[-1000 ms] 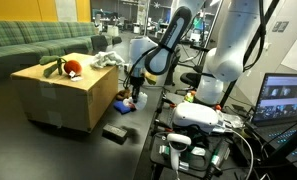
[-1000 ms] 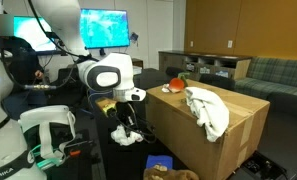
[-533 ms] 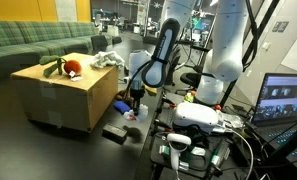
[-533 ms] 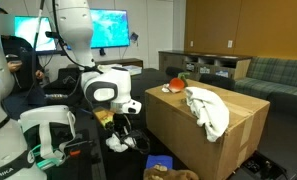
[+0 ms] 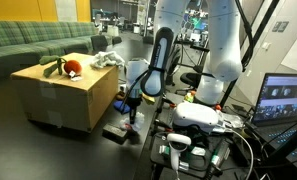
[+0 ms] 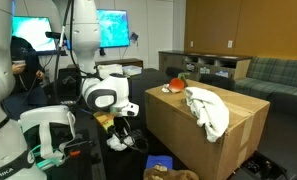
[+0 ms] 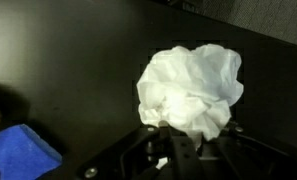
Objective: Switch all the objects on the box and on the table
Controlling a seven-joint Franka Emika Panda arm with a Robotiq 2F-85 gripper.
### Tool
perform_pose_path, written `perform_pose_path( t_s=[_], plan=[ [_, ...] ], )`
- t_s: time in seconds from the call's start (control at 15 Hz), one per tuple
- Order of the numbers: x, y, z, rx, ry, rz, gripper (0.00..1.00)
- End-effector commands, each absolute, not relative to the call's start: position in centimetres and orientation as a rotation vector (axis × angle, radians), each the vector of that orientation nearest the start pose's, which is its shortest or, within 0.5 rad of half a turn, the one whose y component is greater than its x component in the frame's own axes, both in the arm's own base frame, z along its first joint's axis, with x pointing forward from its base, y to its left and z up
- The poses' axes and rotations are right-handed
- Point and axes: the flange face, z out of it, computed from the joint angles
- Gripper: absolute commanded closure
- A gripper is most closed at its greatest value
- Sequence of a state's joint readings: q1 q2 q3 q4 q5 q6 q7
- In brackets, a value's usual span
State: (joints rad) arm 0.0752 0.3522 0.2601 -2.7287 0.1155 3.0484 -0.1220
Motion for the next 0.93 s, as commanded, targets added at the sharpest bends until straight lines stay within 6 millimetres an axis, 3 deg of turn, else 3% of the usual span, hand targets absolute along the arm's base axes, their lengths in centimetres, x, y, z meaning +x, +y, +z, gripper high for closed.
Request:
perform_pose_path(
  t_s=[0.0,0.07,0.2,0.33,0.47,0.8,0.87],
  plan=[
    [36.8,12.6,10.8,-3.020,-0.504,-0.032,0.88],
    [37.0,12.6,10.5,-3.025,-0.507,-0.047,0.87],
    [37.4,12.5,10.2,-3.031,-0.517,-0.064,0.62],
    [37.8,12.6,10.2,-3.032,-0.518,-0.081,0.54],
    [38.1,12.8,10.5,-3.024,-0.516,-0.097,0.38],
    [39.3,13.1,12.7,-2.981,-0.498,-0.147,0.01],
    [39.5,13.2,13.1,-2.975,-0.487,-0.158,0.00]
  ],
)
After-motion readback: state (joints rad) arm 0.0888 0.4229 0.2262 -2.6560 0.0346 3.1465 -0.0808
